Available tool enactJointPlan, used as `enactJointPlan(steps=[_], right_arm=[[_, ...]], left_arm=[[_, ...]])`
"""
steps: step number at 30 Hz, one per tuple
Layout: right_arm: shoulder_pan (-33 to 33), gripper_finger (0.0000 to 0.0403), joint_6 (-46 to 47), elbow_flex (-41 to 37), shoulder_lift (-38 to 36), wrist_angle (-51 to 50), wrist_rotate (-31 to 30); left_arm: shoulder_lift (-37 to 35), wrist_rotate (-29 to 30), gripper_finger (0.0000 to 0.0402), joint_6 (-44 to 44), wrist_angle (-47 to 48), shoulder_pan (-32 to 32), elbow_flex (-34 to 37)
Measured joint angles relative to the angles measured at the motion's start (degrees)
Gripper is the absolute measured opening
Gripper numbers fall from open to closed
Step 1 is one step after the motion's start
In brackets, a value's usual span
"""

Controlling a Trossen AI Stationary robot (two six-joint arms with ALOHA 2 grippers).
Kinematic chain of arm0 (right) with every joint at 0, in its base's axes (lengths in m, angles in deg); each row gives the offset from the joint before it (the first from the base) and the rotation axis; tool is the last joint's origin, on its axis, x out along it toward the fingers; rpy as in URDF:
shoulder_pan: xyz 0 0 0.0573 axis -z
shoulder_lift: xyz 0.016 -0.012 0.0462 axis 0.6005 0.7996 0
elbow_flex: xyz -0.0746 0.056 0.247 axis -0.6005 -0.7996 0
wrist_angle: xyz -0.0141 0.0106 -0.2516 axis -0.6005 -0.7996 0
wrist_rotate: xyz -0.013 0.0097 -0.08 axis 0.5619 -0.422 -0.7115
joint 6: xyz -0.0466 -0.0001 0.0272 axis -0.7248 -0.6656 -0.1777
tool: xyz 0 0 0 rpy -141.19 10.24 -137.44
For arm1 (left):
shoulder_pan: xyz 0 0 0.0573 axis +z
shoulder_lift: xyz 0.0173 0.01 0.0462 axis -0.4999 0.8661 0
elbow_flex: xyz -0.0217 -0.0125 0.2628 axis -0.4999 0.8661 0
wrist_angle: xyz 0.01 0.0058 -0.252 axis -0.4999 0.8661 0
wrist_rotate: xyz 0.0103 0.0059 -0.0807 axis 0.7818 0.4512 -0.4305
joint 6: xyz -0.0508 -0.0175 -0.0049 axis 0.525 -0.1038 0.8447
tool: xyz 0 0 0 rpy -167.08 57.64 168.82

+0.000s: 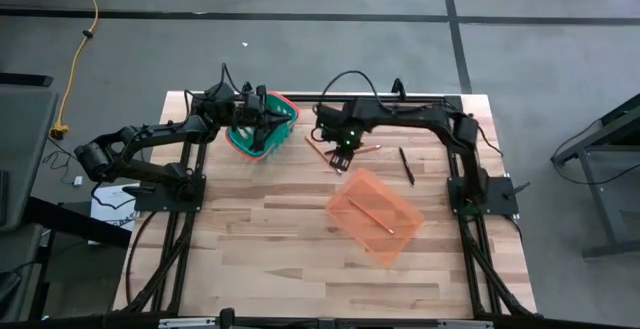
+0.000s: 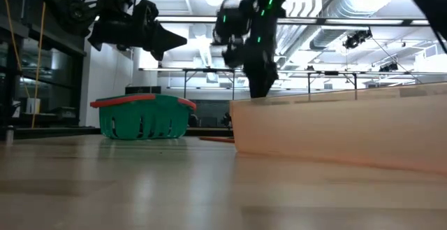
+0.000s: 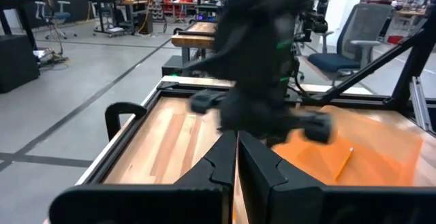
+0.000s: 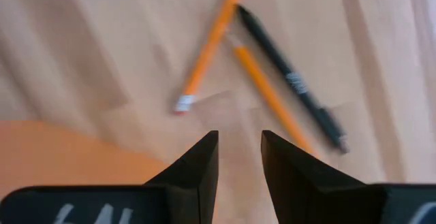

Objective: Sort pens & pencils
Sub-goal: Put the orange pencil into the orange bin

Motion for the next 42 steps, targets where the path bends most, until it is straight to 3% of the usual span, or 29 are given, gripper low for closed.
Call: enactJointPlan(steps=[7,14,22,42], right_arm=[[4.3,0.0101,-19.2,2.1,6.1,-1.3,-0.2],[4.7,0.0115,-28.6,0.5,7.0,-2.3,-0.5],[4.5,0.0122,-32.3,0.5,7.2,-1.4,-2.4],[3.9,0.0122,-29.2,0.4,7.2,-0.7,-0.9]], left_arm=[[0.0,0.0,0.0005,-0.6,0.6,0.0,0.0],[0.0,0.0,0.0005,-2.9,0.7,0.0,0.0],[0.0,0.0,0.0005,-5.2,0.7,0.0,0.0],[0.0,0.2,0.0005,-6.5,3.6,0.0,0.0]])
